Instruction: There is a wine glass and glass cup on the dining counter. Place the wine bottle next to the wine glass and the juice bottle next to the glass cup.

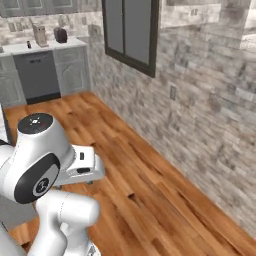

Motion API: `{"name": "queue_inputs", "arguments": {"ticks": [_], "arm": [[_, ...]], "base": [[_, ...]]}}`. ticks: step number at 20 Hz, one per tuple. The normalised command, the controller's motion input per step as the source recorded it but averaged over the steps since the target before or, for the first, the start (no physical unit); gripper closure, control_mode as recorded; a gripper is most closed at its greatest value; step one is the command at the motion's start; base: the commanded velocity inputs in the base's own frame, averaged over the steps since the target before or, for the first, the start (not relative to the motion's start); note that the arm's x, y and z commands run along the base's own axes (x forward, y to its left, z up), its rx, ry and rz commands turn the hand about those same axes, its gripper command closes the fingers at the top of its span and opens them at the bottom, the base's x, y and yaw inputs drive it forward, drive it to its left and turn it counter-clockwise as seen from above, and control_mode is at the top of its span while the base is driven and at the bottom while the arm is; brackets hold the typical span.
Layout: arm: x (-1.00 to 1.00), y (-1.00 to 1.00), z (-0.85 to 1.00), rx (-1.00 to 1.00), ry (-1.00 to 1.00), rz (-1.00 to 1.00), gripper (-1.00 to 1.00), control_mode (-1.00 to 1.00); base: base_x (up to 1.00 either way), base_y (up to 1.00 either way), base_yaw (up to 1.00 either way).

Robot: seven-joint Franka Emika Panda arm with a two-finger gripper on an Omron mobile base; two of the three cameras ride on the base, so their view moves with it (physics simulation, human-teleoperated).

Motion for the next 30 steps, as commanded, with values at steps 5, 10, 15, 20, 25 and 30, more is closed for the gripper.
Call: {"name": "queue_inputs", "arguments": {"ticks": [5,10,15,20,25,30], "arm": [[0.00,0.00,0.00,0.00,0.00,0.00,-1.00,1.00],[0.00,0.00,0.00,0.00,0.00,0.00,-1.00,1.00],[0.00,0.00,0.00,0.00,0.00,0.00,-1.00,1.00],[0.00,0.00,0.00,0.00,0.00,0.00,-1.00,1.00],[0.00,0.00,0.00,0.00,0.00,0.00,-1.00,1.00],[0.00,0.00,0.00,0.00,0.00,0.00,-1.00,1.00]], "base": [[0.85,-0.15,0.24],[0.82,-0.08,0.32],[0.81,-0.07,0.34],[0.81,-0.07,0.34],[0.83,-0.07,0.26],[0.86,-0.07,0.19]]}}
